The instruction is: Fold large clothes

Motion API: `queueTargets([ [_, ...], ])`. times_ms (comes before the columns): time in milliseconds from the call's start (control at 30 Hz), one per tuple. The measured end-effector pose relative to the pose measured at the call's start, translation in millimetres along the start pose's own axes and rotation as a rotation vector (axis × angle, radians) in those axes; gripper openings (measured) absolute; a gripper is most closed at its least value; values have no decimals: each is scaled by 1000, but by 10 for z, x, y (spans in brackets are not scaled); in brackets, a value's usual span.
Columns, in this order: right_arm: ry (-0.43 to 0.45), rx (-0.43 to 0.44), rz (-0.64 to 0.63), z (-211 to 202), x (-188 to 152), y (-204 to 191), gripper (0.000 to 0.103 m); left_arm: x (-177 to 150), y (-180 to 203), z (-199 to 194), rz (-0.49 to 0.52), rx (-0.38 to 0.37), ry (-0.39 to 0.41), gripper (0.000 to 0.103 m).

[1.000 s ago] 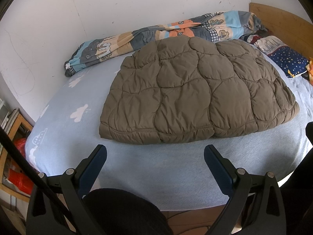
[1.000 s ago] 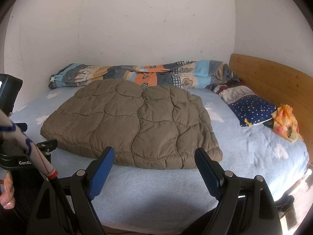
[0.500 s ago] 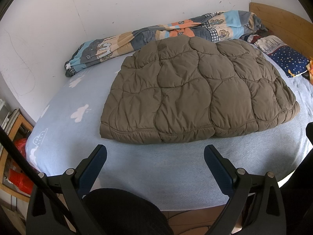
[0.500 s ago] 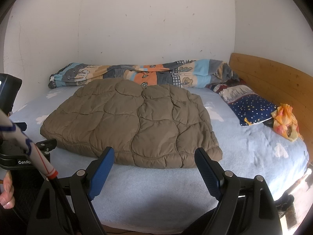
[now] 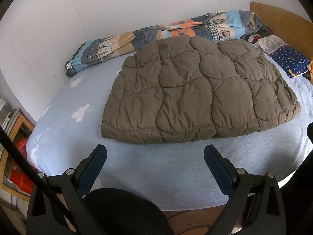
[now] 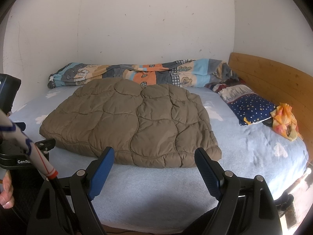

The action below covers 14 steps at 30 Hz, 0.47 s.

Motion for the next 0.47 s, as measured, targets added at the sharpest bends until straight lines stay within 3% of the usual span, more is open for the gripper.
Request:
queueTargets([
  [233,1,-4,3,-46,-35,38,87,3,-5,-3,-1,1,0,99],
  [367,-3,-6,-2,-46,-30,76,87,9,-16,-39,-19,-57,4,99],
  [467,-7,-6,-2,-61,-34,123,87,23,-96,-111,-24,-58,25,99],
])
Point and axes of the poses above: each gripper's, at about its wrist camera, not at the fingertips, and z roughly the way its jaws point, y to its right, x to its top, the point moved 7 cm from there along z, roughly the way its jaws point, and after that the axes turned 4 degrees about y, right-handed, at the moved point
